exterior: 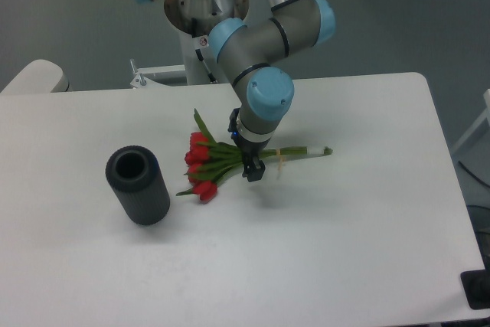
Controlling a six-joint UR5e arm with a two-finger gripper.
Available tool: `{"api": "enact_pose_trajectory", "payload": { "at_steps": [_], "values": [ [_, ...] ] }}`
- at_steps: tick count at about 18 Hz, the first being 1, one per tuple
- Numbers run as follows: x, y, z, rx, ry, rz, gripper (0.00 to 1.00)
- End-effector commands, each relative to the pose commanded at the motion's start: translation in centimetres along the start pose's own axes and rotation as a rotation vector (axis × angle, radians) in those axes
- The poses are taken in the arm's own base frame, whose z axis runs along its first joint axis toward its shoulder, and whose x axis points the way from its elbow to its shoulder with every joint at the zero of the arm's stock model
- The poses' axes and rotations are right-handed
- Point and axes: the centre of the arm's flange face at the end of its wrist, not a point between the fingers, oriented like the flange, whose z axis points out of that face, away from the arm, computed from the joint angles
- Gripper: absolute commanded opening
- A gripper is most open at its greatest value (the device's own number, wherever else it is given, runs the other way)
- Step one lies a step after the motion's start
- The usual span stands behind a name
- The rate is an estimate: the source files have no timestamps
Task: Pick up the flowers from the table
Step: 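Move the gripper over the tulip stems and lower it onto them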
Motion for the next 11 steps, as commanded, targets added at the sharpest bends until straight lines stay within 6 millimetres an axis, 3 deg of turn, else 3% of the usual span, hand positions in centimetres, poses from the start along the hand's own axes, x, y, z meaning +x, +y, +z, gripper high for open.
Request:
{"api": "enact_pose_trajectory", "payload": {
  "at_steps": [4,9,11],
  "values": [
    [0.2,0.4,0.4,-0.042,0.01,-0.002,1.0],
    [0.7,0.5,1.3,-0.056,0.003,-0.016,0.44],
    [0.6,0.5,1.1,-0.057,-0.003,-0.04,0.29]
  ]
}}
